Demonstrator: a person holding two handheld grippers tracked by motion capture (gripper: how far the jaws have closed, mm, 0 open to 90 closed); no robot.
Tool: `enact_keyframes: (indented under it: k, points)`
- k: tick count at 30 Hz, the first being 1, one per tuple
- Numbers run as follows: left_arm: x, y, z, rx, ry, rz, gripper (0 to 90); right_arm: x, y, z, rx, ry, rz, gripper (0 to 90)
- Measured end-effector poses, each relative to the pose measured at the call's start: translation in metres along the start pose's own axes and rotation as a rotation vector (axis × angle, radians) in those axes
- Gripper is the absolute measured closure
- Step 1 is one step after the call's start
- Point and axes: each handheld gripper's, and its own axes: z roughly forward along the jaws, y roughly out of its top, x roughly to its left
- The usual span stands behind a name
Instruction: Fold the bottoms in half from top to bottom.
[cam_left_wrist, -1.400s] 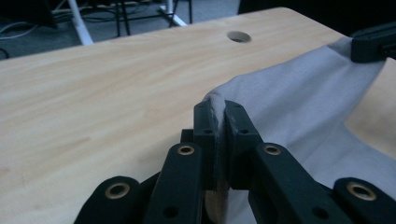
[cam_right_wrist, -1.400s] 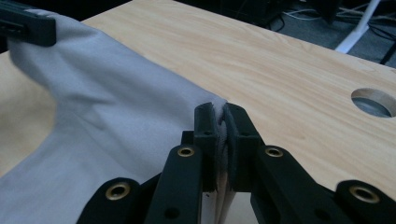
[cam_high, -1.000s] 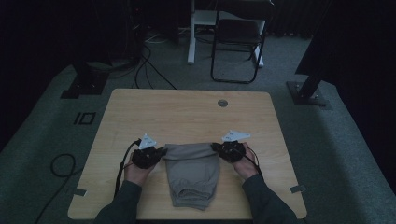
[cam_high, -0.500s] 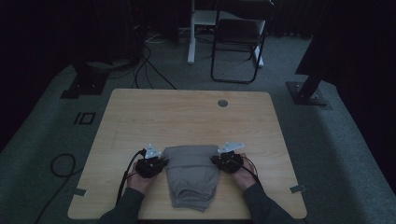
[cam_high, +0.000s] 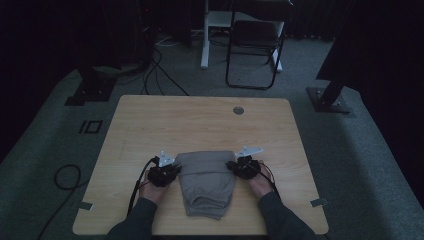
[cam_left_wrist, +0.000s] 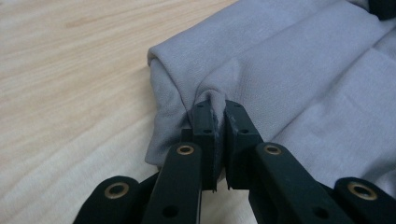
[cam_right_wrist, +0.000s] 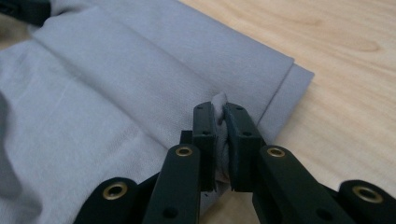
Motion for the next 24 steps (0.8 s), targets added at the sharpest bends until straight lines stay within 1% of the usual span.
enact_keyframes:
  k: [6,10,12,15,21,24]
  points:
    - [0.007,0.007,0.009,-0.01,0.016,-0.018,84.8,-0.011,0.01,0.01,-0.01,-0.02,0.036,84.2]
    - [0.01,0.01,0.013,-0.013,0.023,-0.021,84.8,-0.016,0.016,0.015,-0.008,-0.033,0.036,84.2]
    - [0.012,0.011,0.014,-0.013,0.027,-0.02,84.8,-0.018,0.018,0.017,-0.009,-0.037,0.043,84.2]
    - [0.014,0.014,0.017,-0.014,0.031,-0.024,84.8,-0.02,0.022,0.02,-0.006,-0.044,0.049,84.2]
    - [0.019,0.019,0.021,-0.012,0.043,-0.029,84.8,-0.022,0.027,0.025,-0.001,-0.066,0.038,84.1]
    - [0.022,0.021,0.023,-0.011,0.049,-0.036,84.7,-0.023,0.031,0.027,0.003,-0.072,0.044,84.1]
